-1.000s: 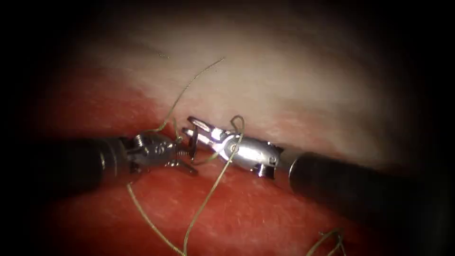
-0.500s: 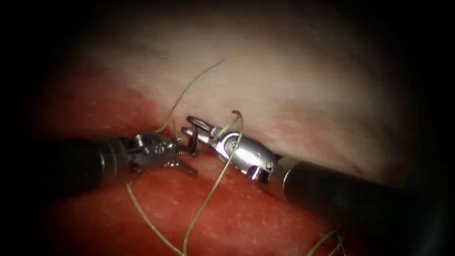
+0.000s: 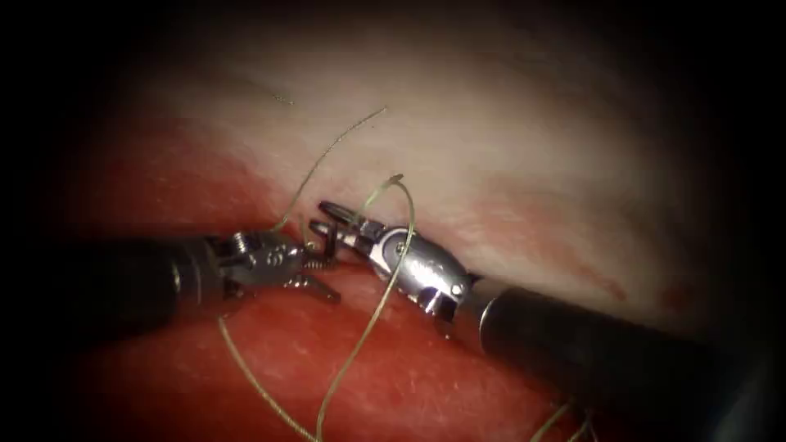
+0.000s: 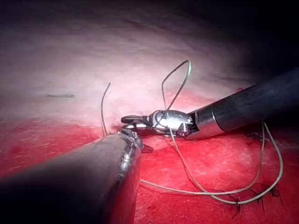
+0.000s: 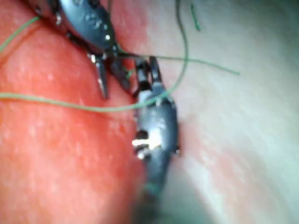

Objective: Wound Closure

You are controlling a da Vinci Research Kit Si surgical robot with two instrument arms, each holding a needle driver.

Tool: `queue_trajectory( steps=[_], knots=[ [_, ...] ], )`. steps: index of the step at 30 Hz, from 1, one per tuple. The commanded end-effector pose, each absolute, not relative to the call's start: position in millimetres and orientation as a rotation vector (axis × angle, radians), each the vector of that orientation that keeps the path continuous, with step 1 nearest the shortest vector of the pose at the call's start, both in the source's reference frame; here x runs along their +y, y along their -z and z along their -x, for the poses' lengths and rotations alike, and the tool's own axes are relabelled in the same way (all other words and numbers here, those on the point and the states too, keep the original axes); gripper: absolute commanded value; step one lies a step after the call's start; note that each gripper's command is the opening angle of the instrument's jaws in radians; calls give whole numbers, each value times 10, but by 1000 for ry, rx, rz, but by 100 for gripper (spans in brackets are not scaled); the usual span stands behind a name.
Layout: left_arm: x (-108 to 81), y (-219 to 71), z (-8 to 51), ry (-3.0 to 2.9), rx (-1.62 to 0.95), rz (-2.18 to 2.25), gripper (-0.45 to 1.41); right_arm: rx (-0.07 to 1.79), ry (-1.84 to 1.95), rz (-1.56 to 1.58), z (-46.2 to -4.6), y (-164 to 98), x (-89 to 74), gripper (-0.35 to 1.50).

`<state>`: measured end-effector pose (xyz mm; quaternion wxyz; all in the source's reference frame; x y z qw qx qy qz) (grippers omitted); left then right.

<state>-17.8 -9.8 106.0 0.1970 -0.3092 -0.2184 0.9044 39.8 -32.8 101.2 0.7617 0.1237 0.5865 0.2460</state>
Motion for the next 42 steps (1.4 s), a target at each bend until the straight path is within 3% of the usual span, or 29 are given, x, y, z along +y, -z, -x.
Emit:
queue_trajectory(
  steps=[1, 42],
  knots=[
    [-98, -1067, 183, -2532, -614, 868, 8, 1264, -535, -271, -405, -1016, -327, -35],
    [-99, -1066, 179, -2542, -623, 858, 5, 1108, -682, -574, -408, -1027, -352, -35]
  ],
)
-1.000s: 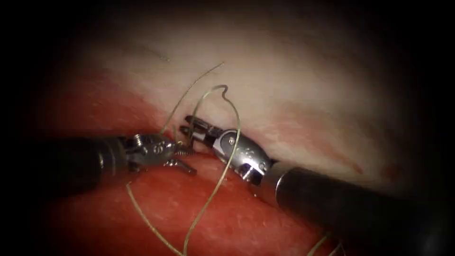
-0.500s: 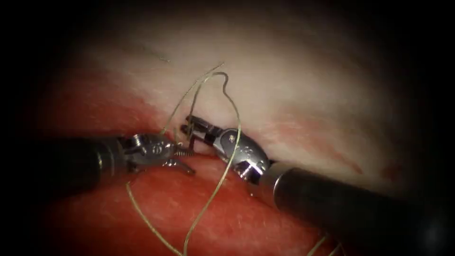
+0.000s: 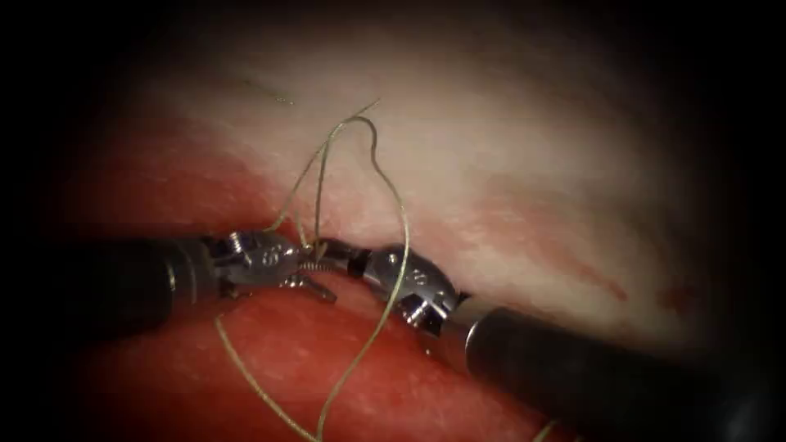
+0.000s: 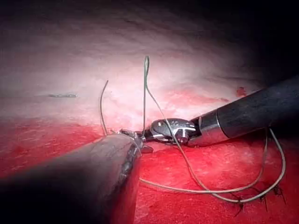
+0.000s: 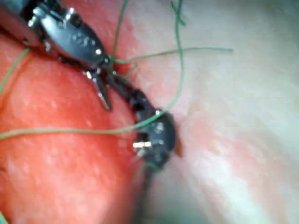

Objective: Wound Closure

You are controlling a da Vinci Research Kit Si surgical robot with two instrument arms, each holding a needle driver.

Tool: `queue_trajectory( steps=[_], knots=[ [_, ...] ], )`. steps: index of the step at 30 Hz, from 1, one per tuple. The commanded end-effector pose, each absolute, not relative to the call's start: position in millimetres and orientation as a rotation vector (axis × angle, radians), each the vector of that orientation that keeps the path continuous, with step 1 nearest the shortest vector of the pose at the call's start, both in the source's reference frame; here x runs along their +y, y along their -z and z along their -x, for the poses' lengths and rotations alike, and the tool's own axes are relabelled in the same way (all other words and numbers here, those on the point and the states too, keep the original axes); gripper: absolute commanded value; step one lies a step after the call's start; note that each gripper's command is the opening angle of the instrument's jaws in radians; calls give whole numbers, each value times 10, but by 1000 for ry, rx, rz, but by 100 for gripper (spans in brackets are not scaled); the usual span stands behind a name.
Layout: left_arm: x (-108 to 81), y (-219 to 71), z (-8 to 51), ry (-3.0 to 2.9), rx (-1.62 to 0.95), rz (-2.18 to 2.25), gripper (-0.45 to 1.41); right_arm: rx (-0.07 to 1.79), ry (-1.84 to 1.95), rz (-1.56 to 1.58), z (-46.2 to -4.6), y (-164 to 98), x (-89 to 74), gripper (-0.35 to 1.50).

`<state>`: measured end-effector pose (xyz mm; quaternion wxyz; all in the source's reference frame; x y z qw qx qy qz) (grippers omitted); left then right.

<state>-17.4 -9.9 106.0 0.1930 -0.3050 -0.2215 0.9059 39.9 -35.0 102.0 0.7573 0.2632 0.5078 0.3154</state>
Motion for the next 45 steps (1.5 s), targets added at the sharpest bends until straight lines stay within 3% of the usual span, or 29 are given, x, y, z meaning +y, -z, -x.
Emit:
queue_trajectory(
  steps=[1, 27, 45],
  knots=[
    [-99, -1066, 179, -2542, -623, 858, 5, 1105, -683, -581, -408, -1027, -353, -35],
    [-105, -1068, 181, -2553, -628, 842, 5, 1338, -510, -128, -398, -968, -257, -35],
    [-107, -1068, 179, -2558, -635, 838, 5, 1403, -467, -7, -394, -932, -223, -35]
  ],
)
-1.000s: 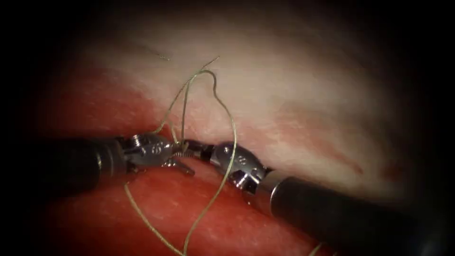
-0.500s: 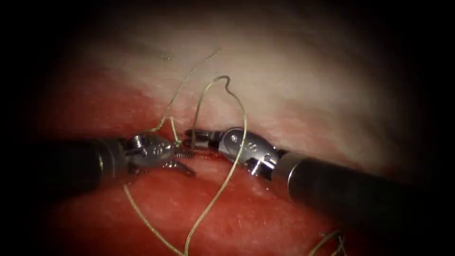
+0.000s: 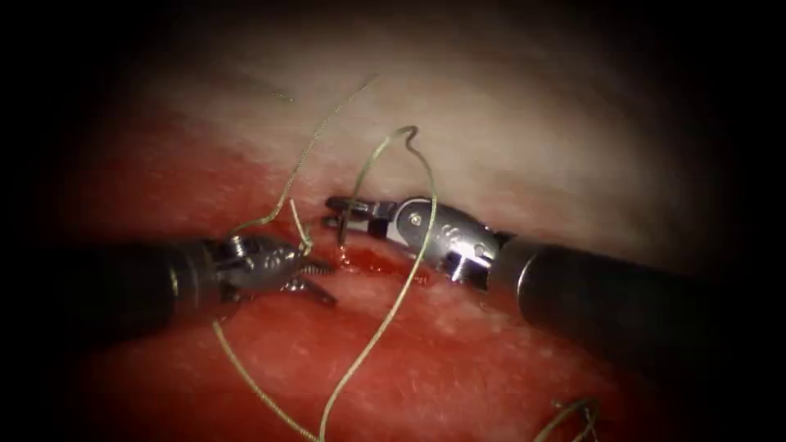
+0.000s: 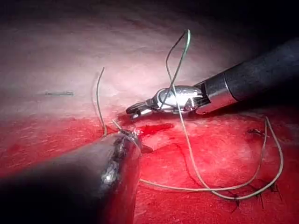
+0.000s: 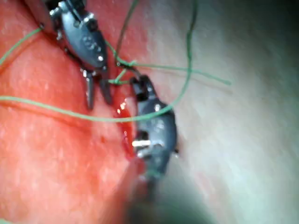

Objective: Wound Closure

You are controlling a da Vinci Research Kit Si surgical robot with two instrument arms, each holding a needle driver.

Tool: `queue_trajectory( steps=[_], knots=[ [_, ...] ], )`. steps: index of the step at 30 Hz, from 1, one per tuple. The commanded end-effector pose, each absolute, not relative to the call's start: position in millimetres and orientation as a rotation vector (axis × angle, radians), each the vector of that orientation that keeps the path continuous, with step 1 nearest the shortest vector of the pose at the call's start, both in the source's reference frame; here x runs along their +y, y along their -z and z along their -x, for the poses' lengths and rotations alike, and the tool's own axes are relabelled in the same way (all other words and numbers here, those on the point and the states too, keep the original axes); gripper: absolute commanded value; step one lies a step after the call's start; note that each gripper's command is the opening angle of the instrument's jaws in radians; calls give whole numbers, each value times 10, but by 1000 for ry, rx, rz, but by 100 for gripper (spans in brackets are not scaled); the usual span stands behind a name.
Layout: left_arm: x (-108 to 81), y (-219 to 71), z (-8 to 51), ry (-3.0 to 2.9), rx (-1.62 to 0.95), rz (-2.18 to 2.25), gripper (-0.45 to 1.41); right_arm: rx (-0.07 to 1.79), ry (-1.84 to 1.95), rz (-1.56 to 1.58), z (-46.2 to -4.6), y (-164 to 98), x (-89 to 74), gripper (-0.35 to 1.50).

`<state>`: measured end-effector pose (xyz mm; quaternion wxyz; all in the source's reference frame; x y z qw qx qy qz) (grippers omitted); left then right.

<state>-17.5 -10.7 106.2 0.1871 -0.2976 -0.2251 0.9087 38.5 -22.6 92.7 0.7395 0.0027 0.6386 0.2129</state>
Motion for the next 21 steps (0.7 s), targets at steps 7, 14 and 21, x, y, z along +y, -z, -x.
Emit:
queue_trajectory(
  steps=[7, 14, 21],
  knots=[
    [-109, -1067, 178, -2559, -636, 839, 7, 1400, -476, -9, -393, -934, -220, -35],
    [-110, -1068, 177, -2561, -635, 840, 7, 1405, -493, -5, -390, -930, -208, -35],
    [-111, -1069, 176, -2565, -636, 837, 7, 1412, -509, -2, -390, -928, -205, -35]
  ],
)
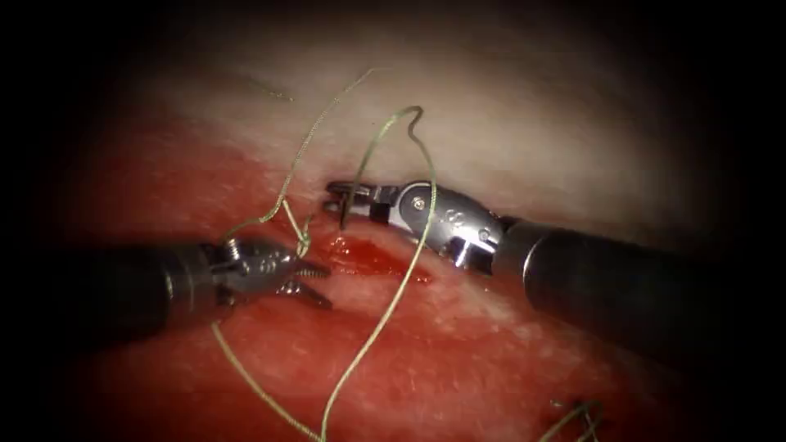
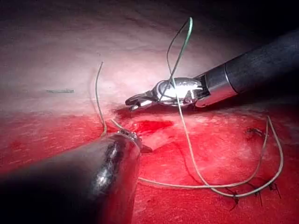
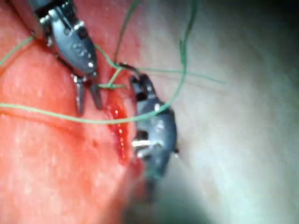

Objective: Wound Closure

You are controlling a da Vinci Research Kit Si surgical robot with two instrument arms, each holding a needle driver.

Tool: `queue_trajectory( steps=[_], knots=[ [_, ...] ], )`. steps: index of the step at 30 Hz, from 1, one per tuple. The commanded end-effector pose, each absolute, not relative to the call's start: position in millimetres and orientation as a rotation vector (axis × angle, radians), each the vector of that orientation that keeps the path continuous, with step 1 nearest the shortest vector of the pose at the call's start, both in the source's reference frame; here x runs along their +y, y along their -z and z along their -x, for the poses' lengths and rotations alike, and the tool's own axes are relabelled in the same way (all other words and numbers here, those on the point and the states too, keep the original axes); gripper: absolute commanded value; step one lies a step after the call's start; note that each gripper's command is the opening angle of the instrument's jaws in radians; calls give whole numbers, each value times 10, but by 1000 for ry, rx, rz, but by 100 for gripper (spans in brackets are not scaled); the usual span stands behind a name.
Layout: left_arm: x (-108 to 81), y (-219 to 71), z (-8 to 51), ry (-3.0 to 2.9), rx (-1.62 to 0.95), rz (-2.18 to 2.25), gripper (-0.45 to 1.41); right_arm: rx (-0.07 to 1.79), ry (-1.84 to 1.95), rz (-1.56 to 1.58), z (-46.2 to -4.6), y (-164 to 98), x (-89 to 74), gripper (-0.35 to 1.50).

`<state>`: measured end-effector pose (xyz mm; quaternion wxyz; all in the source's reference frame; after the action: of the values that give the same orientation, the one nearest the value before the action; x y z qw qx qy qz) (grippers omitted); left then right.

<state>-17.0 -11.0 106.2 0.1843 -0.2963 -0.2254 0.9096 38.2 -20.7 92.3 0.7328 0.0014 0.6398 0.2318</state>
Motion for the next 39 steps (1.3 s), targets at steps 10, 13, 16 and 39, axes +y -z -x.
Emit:
queue_trajectory(
  steps=[10, 13, 16, 39],
  knots=[
    [-114, -1086, 173, -2558, -666, 813, 5, 1390, -645, -87, -386, -928, -192, -35],
    [-114, -1086, 171, -2557, -672, 804, 5, 1379, -645, -88, -385, -930, -189, -35],
    [-116, -1086, 171, -2561, -675, 797, 5, 1377, -652, -91, -384, -932, -186, -35],
    [-118, -1084, 171, -2568, -688, 788, 5, 1386, -541, -4, -384, -929, -178, -35]
  ],
)
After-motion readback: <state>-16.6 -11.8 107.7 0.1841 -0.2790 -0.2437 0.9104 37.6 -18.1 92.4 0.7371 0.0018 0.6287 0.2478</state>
